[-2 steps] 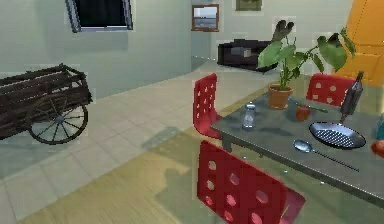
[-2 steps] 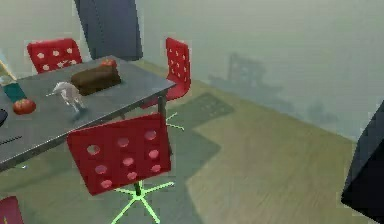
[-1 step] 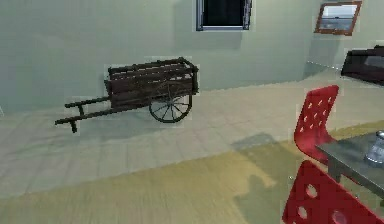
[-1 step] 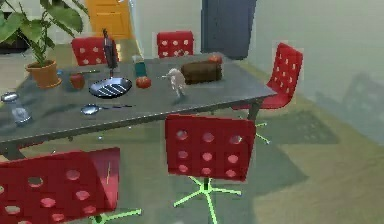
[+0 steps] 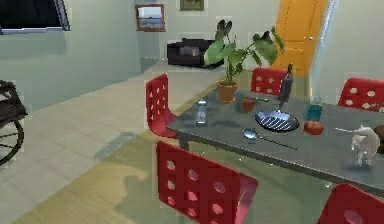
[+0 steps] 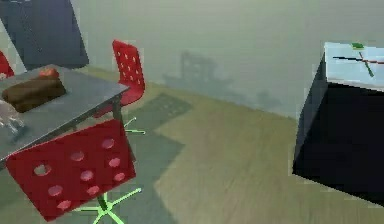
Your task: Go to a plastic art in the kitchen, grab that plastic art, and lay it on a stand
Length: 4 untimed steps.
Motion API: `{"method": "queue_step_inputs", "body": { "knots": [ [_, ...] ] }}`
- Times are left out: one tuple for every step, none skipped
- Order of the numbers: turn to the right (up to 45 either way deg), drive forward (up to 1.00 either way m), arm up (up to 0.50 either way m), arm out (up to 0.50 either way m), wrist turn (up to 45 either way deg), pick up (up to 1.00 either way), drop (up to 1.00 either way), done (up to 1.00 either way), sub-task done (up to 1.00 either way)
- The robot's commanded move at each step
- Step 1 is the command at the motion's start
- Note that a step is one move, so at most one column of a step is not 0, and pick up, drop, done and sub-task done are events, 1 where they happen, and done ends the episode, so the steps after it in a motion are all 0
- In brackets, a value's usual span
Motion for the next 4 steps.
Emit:
{"method": "queue_step_inputs", "body": {
  "knots": [
    [45.0, 0.00, 0.00, 0.00, 0.0, 0.00, 0.00, 0.00, 0.00],
    [45.0, 0.00, 0.00, 0.00, 0.0, 0.00, 0.00, 0.00, 0.00],
    [0.0, 0.75, 0.00, 0.00, 0.0, 0.00, 0.00, 0.00, 0.00],
    [-9.0, 0.00, 0.00, 0.00, 0.0, 0.00, 0.00, 0.00, 0.00]
  ]
}}
